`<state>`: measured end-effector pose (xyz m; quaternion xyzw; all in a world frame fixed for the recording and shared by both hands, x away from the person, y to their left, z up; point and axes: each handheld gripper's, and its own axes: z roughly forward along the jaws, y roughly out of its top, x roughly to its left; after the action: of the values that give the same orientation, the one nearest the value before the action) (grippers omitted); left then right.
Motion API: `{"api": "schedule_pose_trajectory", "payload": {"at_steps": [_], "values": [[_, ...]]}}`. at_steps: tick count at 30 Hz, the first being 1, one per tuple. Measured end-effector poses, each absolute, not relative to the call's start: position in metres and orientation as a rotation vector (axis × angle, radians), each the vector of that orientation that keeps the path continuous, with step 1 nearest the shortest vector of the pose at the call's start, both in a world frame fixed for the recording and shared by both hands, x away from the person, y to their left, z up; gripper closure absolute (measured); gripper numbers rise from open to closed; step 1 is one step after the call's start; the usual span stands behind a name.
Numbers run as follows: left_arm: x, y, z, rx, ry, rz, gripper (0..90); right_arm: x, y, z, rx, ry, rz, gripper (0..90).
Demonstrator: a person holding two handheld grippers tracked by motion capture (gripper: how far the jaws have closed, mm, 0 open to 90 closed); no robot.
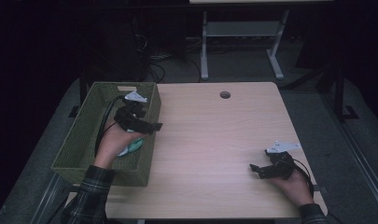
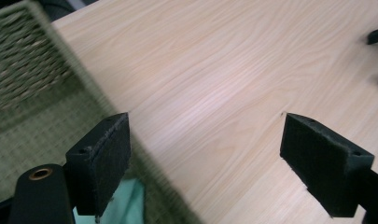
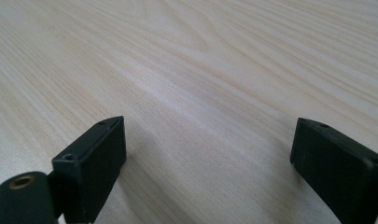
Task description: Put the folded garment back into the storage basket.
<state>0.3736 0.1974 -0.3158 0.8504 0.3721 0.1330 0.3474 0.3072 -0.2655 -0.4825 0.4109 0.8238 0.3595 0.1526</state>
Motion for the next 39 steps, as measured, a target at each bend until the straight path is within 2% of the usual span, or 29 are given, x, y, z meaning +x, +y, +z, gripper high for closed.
{"api": "schedule_pose_trajectory", "payload": {"at_steps": [19, 39], "values": [[0.366, 0.133, -0.33, 2.227, 0.811, 0.284, 15.9, 0.307, -0.265, -0.483, 1.179, 2.363, 1.032, 10.0], [0.356, 0.084, -0.374, 2.256, 0.684, 0.235, 16.0, 0.307, -0.266, -0.483, 1.178, 2.363, 1.032, 10.0]]}}
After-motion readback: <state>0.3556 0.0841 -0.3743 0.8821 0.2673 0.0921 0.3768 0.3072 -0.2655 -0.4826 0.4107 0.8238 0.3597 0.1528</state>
